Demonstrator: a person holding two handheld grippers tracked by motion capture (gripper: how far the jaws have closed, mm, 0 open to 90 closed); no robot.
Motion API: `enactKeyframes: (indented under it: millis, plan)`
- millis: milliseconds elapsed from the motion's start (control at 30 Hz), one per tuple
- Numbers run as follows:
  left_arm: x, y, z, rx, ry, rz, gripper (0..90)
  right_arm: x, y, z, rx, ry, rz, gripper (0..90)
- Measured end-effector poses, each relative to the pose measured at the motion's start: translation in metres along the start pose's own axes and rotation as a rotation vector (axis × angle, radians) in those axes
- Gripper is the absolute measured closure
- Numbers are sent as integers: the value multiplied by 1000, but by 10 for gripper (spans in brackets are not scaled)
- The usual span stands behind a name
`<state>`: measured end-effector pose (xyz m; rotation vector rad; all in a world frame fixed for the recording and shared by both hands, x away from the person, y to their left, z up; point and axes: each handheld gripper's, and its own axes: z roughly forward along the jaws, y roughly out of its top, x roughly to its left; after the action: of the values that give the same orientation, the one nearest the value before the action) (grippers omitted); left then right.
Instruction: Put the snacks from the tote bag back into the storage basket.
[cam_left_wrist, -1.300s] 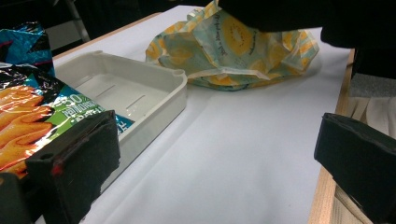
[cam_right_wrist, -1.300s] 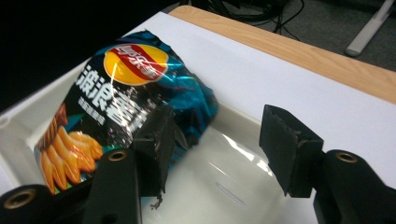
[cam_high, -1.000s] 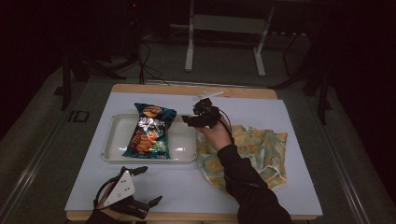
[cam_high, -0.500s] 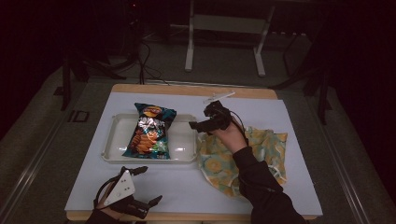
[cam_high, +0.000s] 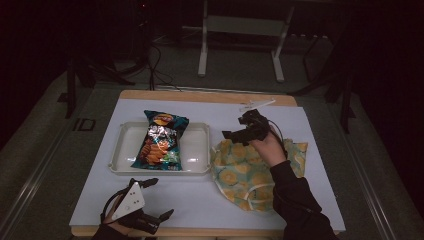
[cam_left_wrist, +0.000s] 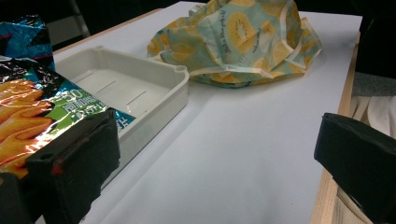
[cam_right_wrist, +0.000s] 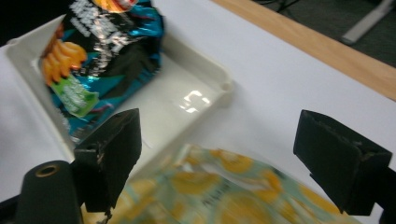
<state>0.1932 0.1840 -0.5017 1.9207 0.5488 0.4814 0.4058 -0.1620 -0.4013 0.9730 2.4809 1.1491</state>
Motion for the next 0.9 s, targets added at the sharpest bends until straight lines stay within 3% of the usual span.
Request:
enactKeyframes:
  millis: [300,833,900]
  plan:
    - [0,0,0,3,0,2,7,-24,-20,-30,-6,-64,30,155]
    - [0,0,2,5,1,1,7,-59,-64,-72,-84,-169,105,141]
    - [0,0,2,6,0,1,7,-61,-69,-76,-103,-202,111,141]
